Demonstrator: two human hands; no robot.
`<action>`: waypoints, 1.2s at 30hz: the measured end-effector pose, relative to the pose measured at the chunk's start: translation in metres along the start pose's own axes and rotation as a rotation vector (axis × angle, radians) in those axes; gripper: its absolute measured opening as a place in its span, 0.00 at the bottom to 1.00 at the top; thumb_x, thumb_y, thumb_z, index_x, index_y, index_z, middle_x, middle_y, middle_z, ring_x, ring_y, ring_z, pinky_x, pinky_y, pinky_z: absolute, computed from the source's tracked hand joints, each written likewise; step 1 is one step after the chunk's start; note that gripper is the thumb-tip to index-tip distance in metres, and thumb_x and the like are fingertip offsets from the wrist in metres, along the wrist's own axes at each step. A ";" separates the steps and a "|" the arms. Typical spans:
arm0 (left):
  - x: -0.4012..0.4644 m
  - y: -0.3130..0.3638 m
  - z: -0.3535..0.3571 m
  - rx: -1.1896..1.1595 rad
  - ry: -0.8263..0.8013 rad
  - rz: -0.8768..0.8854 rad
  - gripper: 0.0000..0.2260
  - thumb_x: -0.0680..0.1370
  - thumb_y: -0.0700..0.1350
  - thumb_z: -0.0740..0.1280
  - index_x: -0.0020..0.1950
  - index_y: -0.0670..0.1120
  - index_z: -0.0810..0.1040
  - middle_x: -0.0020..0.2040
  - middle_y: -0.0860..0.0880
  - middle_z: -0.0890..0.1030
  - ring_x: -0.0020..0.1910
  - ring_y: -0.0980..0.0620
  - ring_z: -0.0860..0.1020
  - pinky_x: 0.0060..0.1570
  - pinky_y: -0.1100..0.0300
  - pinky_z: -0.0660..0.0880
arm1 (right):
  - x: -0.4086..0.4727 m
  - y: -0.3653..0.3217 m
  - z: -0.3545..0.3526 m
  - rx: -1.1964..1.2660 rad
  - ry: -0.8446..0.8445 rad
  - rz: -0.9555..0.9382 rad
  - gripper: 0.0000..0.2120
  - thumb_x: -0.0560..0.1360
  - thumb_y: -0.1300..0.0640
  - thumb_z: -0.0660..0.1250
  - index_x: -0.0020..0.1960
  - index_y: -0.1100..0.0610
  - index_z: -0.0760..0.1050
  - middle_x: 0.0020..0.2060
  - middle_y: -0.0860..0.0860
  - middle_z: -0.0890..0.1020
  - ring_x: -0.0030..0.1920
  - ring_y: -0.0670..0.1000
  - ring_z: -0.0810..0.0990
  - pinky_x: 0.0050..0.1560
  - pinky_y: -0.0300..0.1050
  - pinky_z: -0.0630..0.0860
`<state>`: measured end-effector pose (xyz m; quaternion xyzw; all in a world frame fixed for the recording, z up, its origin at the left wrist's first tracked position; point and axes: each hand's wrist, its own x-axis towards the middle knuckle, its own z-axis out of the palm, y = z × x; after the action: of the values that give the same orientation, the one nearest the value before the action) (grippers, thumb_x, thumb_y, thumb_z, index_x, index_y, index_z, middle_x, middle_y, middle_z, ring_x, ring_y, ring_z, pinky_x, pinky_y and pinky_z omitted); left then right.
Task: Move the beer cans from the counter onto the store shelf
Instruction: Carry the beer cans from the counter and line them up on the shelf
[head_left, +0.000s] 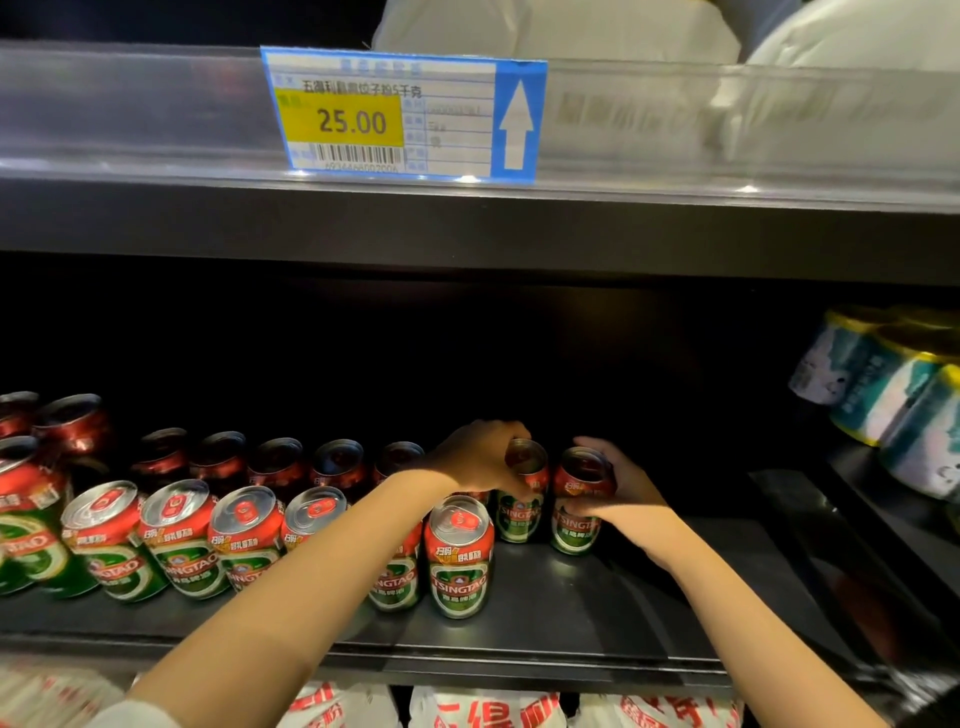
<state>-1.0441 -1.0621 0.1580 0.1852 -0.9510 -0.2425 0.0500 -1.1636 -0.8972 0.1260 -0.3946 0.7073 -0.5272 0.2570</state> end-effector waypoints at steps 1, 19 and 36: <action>0.000 -0.001 0.000 -0.011 -0.004 0.001 0.29 0.66 0.49 0.76 0.65 0.48 0.71 0.59 0.48 0.78 0.57 0.49 0.76 0.57 0.51 0.75 | 0.000 0.001 -0.001 -0.004 -0.020 -0.003 0.35 0.65 0.72 0.73 0.67 0.53 0.66 0.55 0.47 0.75 0.59 0.49 0.74 0.52 0.37 0.73; -0.004 -0.004 0.001 -0.064 0.009 0.028 0.27 0.68 0.52 0.74 0.65 0.50 0.71 0.61 0.49 0.76 0.60 0.50 0.74 0.61 0.53 0.72 | 0.000 0.024 0.004 -0.188 0.136 0.004 0.35 0.62 0.63 0.78 0.64 0.56 0.68 0.58 0.53 0.78 0.59 0.51 0.76 0.56 0.42 0.73; -0.003 -0.006 0.000 -0.026 0.001 0.052 0.28 0.69 0.54 0.73 0.65 0.48 0.71 0.60 0.48 0.78 0.59 0.48 0.76 0.59 0.54 0.73 | -0.018 0.014 0.012 -0.132 0.182 0.096 0.40 0.67 0.65 0.74 0.72 0.54 0.57 0.60 0.49 0.71 0.60 0.47 0.71 0.55 0.39 0.69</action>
<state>-1.0396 -1.0661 0.1551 0.1596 -0.9523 -0.2533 0.0592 -1.1485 -0.8869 0.1083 -0.3270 0.7790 -0.5000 0.1901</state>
